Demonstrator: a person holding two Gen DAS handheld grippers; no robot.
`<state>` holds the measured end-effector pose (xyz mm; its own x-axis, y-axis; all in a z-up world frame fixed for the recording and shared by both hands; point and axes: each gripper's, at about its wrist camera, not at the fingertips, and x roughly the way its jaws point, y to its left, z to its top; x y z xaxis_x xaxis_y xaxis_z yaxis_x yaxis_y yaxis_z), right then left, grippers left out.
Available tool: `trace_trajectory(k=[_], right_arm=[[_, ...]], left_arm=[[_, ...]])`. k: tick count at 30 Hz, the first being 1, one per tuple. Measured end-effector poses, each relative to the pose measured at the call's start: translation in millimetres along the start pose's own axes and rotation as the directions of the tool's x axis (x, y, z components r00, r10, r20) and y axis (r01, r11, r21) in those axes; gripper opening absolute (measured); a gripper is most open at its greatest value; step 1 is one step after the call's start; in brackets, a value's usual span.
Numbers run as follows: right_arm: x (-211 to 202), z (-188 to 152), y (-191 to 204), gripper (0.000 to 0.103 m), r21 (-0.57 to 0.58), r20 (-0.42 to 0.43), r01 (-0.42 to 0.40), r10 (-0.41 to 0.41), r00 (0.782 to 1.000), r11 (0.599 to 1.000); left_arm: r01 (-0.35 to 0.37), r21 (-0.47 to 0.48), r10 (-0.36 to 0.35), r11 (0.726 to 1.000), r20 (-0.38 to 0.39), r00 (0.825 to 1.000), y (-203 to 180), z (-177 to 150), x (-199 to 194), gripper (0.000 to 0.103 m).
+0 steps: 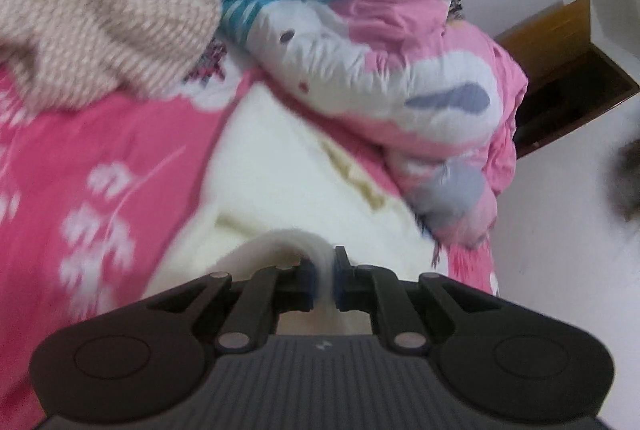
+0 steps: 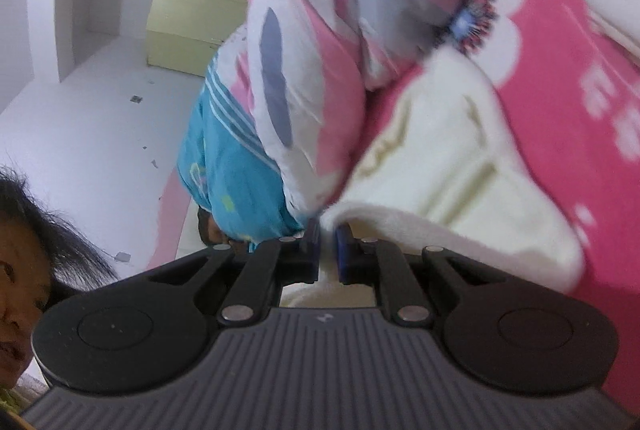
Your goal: Fold clothes
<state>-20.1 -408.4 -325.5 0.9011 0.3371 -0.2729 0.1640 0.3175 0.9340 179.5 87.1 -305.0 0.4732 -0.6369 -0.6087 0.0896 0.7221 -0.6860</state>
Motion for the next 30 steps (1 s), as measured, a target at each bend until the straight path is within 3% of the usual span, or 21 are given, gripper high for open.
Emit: trace_trajectory(k=[10, 21, 24, 28, 30], right_arm=[[76.3, 58.2, 4.2, 0.006, -0.042, 0.094, -0.007, 0.011, 0.995, 0.999], [147.2, 113.1, -21.6, 0.006, -0.037, 0.153, 0.041, -0.035, 0.988, 0.998], [165.7, 122.1, -40.4, 0.006, -0.003, 0.163, 0.069, -0.067, 0.984, 0.998], [190.4, 133.8, -84.2, 0.011, 0.169, 0.143, 0.150, -0.175, 0.974, 0.974], [189.1, 136.4, -99.3, 0.013, 0.250, 0.186, 0.106, -0.156, 0.970, 0.962]], left_arm=[[0.050, 0.007, -0.050, 0.999, 0.011, 0.999, 6.3, 84.0, 84.9, 0.009], [0.064, 0.024, -0.063, 0.998, -0.026, 0.998, 22.4, 138.6, 178.6, 0.009], [0.043, 0.041, -0.040, 0.998, -0.077, 0.996, 30.5, 146.7, 205.1, 0.011], [0.032, -0.039, -0.037, 0.999, -0.134, 0.990, 48.9, 155.0, 227.5, 0.017], [0.045, -0.083, -0.056, 0.996, -0.144, 0.988, 53.9, 158.1, 229.3, 0.020]])
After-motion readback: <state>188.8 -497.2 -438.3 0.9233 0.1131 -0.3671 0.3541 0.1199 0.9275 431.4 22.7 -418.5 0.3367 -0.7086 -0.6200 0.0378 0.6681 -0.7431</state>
